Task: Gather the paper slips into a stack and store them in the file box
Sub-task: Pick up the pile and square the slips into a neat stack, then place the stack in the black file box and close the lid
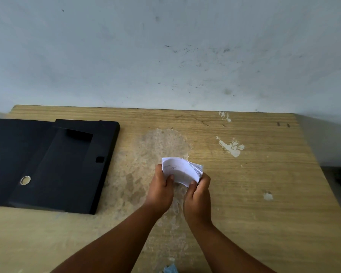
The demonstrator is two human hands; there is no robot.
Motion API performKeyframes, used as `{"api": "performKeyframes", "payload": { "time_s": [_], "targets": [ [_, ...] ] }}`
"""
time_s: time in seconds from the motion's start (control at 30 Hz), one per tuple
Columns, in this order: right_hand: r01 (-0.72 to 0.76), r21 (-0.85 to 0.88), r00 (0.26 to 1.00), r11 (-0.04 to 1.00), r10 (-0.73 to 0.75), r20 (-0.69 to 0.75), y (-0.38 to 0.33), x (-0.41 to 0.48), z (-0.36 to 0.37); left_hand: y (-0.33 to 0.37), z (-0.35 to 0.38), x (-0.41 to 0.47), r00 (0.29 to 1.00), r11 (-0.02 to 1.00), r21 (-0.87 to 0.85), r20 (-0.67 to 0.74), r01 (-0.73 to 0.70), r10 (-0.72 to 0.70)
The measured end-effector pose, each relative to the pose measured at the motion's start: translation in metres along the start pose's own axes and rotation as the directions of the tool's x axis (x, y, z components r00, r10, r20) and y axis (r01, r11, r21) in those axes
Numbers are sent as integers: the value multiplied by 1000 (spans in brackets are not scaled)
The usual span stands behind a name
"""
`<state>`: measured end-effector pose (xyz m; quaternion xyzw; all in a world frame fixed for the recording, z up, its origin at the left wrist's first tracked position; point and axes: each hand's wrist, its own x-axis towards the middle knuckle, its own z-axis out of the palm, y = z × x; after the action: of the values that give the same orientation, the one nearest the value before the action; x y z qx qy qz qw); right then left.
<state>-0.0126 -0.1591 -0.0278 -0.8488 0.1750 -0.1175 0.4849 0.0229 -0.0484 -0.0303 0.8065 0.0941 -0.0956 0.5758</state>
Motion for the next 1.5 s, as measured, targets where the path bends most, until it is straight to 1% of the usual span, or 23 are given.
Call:
{"api": "performKeyframes", "payload": {
  "time_s": [0.17,0.23,0.37,0.47,0.6,0.67,0.8,0.9,1.0,1.1,1.27,1.33,1.4,1.43,1.5],
  "targets": [
    [-13,-51,989,999,20,143,11,6,-11,2,-12,0,1000,998,60,14,15,-16],
    [-7,-27,978,1000,13,209,9,12,-20,7,-23,-3,999,998,55,27,36,-37],
    [-4,78,942,997,-23,334,-1,22,-33,17,-51,-11,993,997,-31,92,71,-67],
    [-84,164,911,983,9,412,-11,25,-36,25,-75,-18,985,993,-97,163,70,-54],
    [-253,315,869,915,72,489,-32,19,-30,35,-105,-22,977,983,-159,205,90,-56],
    [-310,361,866,880,104,489,-47,15,-23,39,-119,-22,975,979,-178,215,95,-56],
    [-369,397,864,840,153,480,-84,7,7,43,-169,-8,965,986,-146,258,76,-36],
    [-396,411,867,821,187,463,-116,-7,45,40,-224,5,949,976,-187,312,110,-47],
    [-404,426,869,810,194,455,-148,-26,87,32,-279,13,945,973,-193,321,124,-57],
    [-401,423,871,812,196,450,-177,-45,127,19,-331,17,950,971,-196,305,135,-70],
    [-419,423,869,803,220,442,-208,-67,177,-9,-386,26,977,960,-247,195,129,-81],
    [-389,377,876,841,211,434,-213,-72,192,-23,-395,30,984,957,-252,142,143,-110],
    [-331,300,900,895,205,384,-212,-77,206,-38,-402,36,984,953,-249,80,173,-158],
    [-281,224,924,933,200,326,-210,-79,212,-45,-404,38,981,953,-233,43,194,-190],
    [-169,10,968,986,164,191,-199,-84,221,-58,-407,44,968,955,-175,-42,238,-249]
  ]
}}
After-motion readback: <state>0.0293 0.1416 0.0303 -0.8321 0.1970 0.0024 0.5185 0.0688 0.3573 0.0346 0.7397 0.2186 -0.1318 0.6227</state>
